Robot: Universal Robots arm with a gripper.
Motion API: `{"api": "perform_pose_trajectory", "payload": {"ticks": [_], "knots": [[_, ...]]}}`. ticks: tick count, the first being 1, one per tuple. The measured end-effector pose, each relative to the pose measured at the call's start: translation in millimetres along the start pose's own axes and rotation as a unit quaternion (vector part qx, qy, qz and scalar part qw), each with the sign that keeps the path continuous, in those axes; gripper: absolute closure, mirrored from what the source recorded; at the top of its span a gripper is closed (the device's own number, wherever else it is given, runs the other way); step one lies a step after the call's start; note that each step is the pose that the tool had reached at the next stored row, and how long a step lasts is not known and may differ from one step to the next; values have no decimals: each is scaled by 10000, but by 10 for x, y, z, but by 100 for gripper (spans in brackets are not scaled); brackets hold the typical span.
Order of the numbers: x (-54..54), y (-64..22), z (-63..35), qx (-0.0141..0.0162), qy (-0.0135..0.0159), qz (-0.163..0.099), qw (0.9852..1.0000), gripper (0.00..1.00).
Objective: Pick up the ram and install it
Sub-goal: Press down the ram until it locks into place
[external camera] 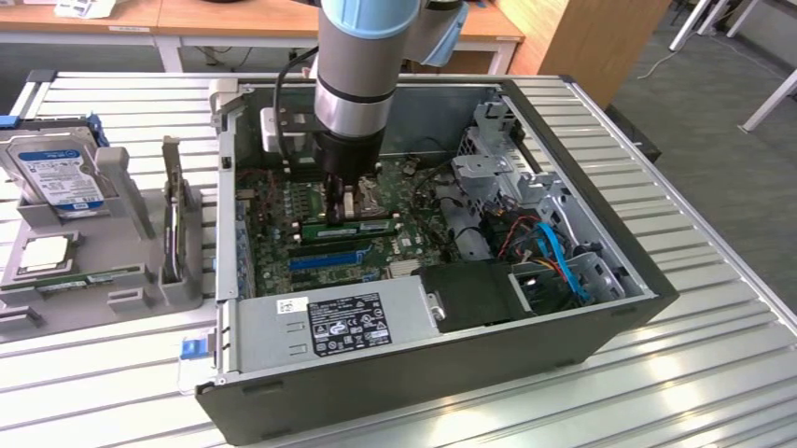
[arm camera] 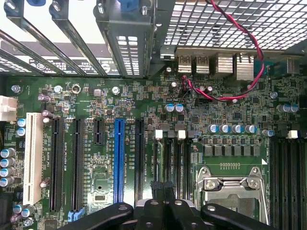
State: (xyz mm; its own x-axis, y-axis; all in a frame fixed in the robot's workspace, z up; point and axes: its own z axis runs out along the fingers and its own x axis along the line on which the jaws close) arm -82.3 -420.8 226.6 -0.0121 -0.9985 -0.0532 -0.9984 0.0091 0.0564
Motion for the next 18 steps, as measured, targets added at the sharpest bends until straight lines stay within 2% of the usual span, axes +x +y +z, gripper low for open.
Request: {"api": "perform_pose_trajectory", "payload": {"ticks": [18], "knots": [[5, -1, 17, 0, 1, 0, 10000, 90]]}}
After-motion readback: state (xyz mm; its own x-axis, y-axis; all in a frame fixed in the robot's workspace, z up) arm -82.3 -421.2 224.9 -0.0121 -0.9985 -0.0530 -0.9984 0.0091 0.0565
